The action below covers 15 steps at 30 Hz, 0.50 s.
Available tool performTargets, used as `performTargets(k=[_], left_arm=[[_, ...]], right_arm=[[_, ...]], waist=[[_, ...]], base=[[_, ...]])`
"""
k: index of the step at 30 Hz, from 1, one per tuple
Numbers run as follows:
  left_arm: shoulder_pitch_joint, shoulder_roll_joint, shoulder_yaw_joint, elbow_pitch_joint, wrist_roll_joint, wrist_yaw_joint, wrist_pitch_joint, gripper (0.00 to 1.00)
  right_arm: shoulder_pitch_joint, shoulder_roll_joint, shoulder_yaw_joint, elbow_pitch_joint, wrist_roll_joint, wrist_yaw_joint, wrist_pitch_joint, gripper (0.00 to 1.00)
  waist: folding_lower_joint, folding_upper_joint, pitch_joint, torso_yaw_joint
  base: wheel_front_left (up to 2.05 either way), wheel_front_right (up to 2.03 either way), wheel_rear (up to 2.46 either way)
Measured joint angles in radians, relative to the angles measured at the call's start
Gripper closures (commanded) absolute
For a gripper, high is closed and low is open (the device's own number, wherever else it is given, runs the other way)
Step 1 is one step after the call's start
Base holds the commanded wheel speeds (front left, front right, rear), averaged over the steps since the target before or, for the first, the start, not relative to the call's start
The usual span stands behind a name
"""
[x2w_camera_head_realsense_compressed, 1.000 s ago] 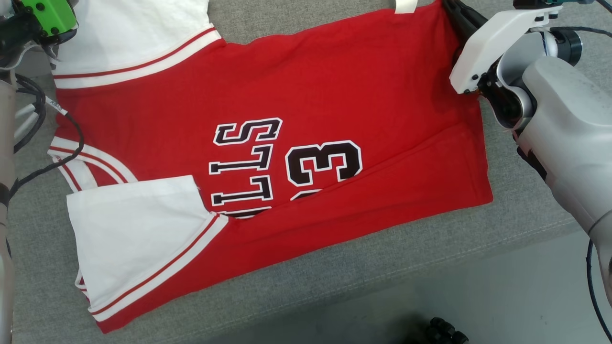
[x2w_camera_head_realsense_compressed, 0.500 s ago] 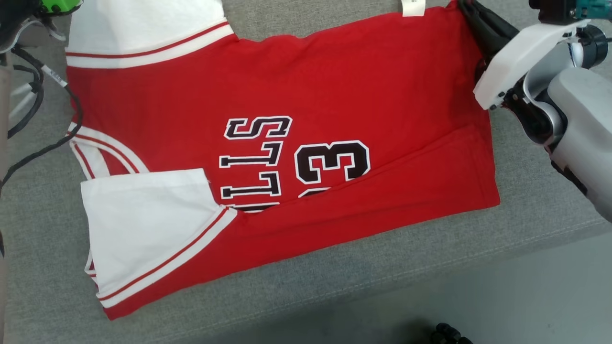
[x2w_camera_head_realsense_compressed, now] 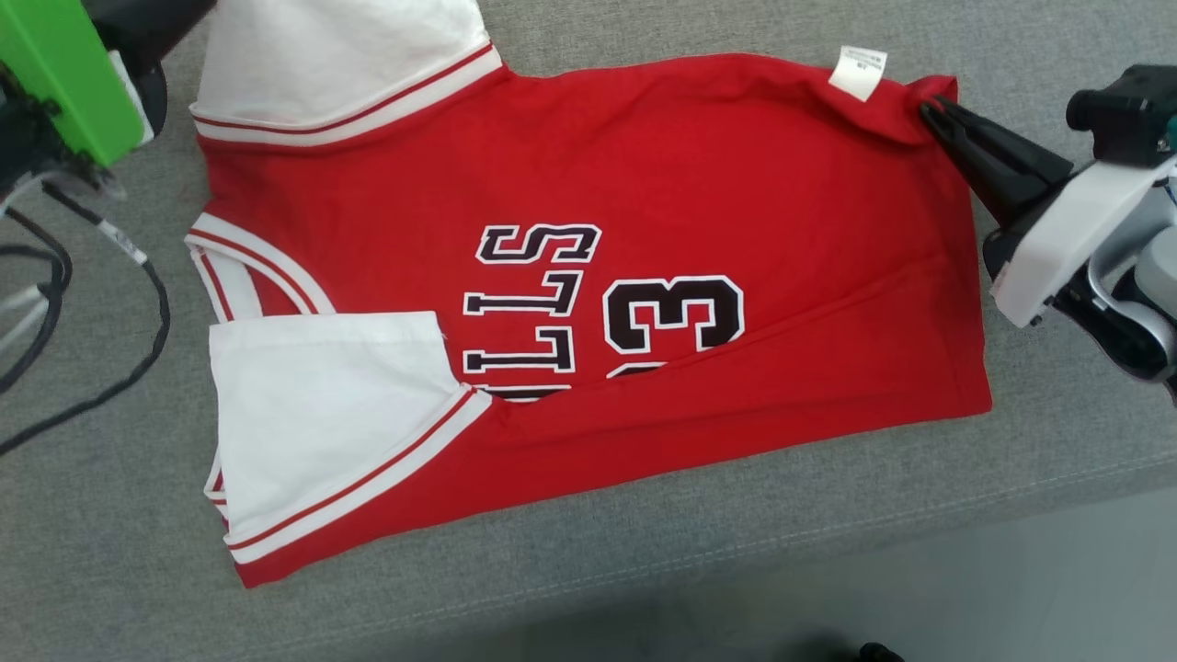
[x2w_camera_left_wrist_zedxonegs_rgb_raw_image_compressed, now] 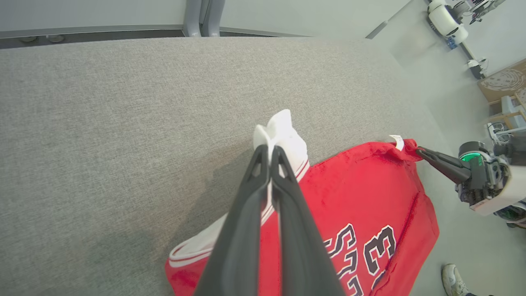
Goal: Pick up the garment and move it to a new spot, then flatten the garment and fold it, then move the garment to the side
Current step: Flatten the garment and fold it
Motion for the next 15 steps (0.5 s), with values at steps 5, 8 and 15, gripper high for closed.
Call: performTargets(k=[5,8,15], left_arm=[[0.151,0.051,0.039,-0.152,-0.066,0.000,-0.021,1.00],[0.245,0.079,0.069,-0.242,-0.094,0.000,-0.043,1.00],[0.470,0.125,0.150,-0.427,-0.136,0.008,-0.127,1.00]], right_arm=[[0.056,-0.068,0.026,-0.043,0.001,0.000,-0.003,1.00],[0.080,-0.090,0.022,-0.066,0.018,0.000,-0.004,1.00],[0.153,-0.137,-0.055,-0.146,0.063,0.000,-0.004,1.00]], waist=[[0.0000,0.0000,-0.012,0.022],[0.0000,0.0000,-0.019,0.034],[0.0000,0.0000,-0.038,0.052]], base=[[0.00,0.00,0.00],[0.00,0.00,0.00],[0.00,0.00,0.00]])
